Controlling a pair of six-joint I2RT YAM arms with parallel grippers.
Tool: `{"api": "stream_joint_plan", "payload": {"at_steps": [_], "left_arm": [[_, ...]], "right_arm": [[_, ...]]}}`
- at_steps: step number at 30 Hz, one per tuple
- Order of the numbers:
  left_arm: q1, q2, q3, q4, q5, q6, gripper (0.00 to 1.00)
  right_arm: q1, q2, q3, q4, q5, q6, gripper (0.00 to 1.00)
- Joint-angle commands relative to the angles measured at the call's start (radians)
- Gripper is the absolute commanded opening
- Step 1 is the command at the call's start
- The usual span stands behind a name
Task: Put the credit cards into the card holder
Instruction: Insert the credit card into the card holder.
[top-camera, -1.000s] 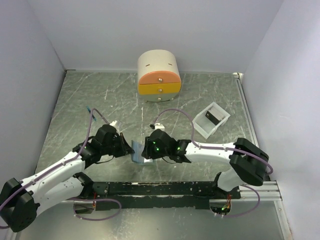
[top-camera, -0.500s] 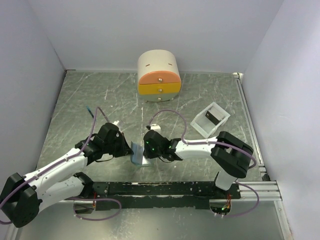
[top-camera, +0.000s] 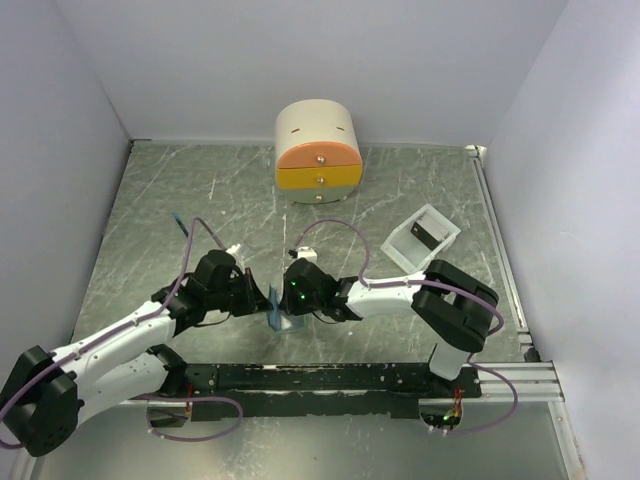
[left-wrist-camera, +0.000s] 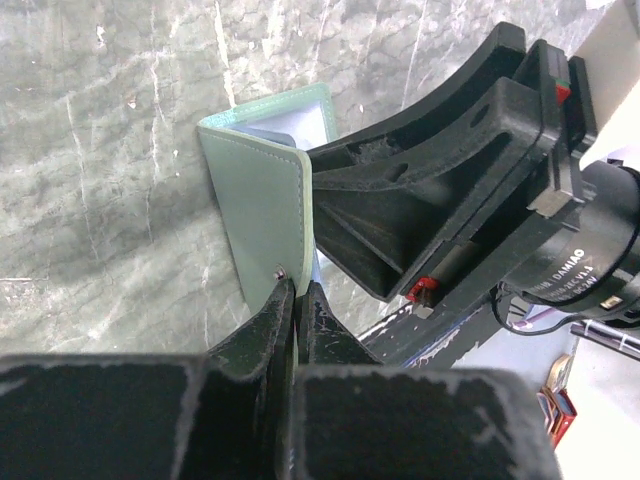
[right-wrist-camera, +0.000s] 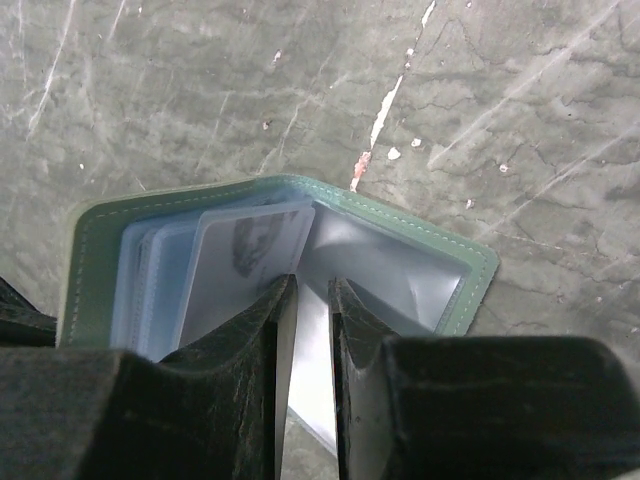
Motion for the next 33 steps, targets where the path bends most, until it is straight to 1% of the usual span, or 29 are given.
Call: {"api": "stream_joint_plan", "payload": {"at_steps": [1,13,19,22,28,33], "left_arm": [[0.004,0.031,0.007,0.072,0.042,0.008,0.07],[0.004,0.060,0.008,0.062,0.031,0.011,0.07],[0.004,0.068,0.001,0.077,0.038,0.005,0.07],[0.004,0.079,0.021,0.055,0.025,0.019,0.07],[0.004,0.108,0.047,0.046,0.030,0.028,0.07],[0.004,0.106,0.051,0.036,0.022,0.027,0.07]], "right_arm": [[-0.004,0.013,-0.006,-0.035,0.018,-0.013,0.21],[-0.018,-0.036,-0.006,-0.104,0.077,-0.039,0.22],[-0.050,-0.137,-0.034,-0.177,0.127,-0.050,0.23],[-0.056,-0.192,-0.041,-0.198,0.142,-0.063,0.25],[-0.055,-0.233,-0.020,-0.240,0.141,-0.064,0.27],[-0.056,-0.273,0.001,-0.291,0.171,-0.066,0.32]]}}
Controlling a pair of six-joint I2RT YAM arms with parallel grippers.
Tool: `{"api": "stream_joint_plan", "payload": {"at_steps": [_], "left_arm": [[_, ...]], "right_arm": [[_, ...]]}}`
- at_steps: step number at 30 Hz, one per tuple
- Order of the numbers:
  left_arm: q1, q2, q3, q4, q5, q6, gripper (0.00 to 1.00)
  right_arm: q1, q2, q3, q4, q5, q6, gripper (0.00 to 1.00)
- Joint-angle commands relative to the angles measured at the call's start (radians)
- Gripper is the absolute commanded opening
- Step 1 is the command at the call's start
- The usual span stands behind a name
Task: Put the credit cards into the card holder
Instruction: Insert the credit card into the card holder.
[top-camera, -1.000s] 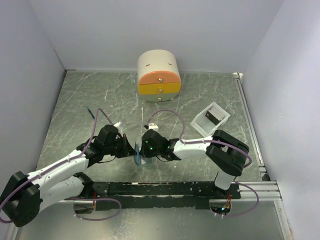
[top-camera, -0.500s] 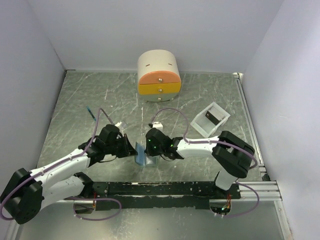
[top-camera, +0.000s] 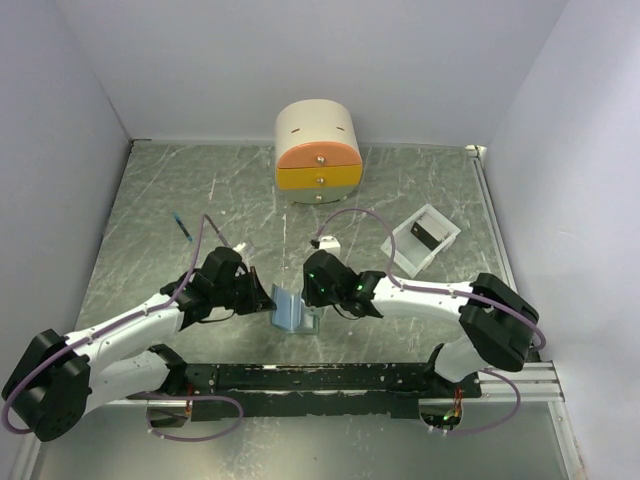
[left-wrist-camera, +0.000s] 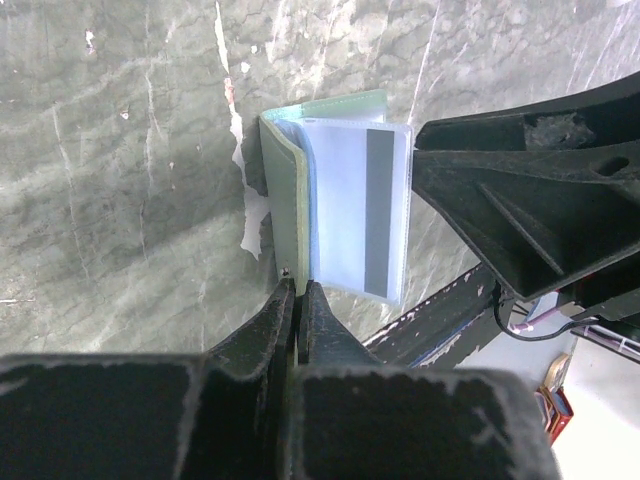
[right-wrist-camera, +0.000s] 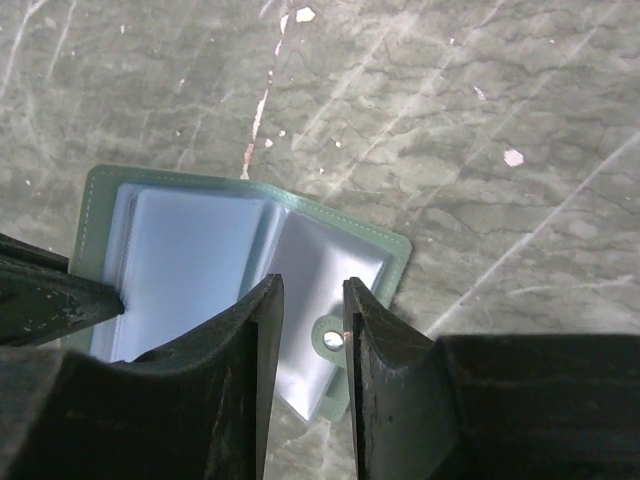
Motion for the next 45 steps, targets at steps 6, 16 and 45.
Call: {"api": "stream_joint_plan", "payload": {"at_steps": [6,16,45], "left_arm": [[0.004,-0.018,0.015,-0.021,-0.003,0.017,0.07],[0.004,-0.015,0.008,-0.041,-0.025,0.018,0.17],[0.004,-0.129,0.093,-0.146,-0.086,0.109,0.71]], "right_arm": [[-0.025,-0.094,0.071,-0.119,0.079,-0.060,0.40],[-0.058,-0.082,0.147,-0.157,0.054,-0.122,0.44],[-0.175,-0.086,0.225,-0.120,0.104,-0.350,0.45]]}}
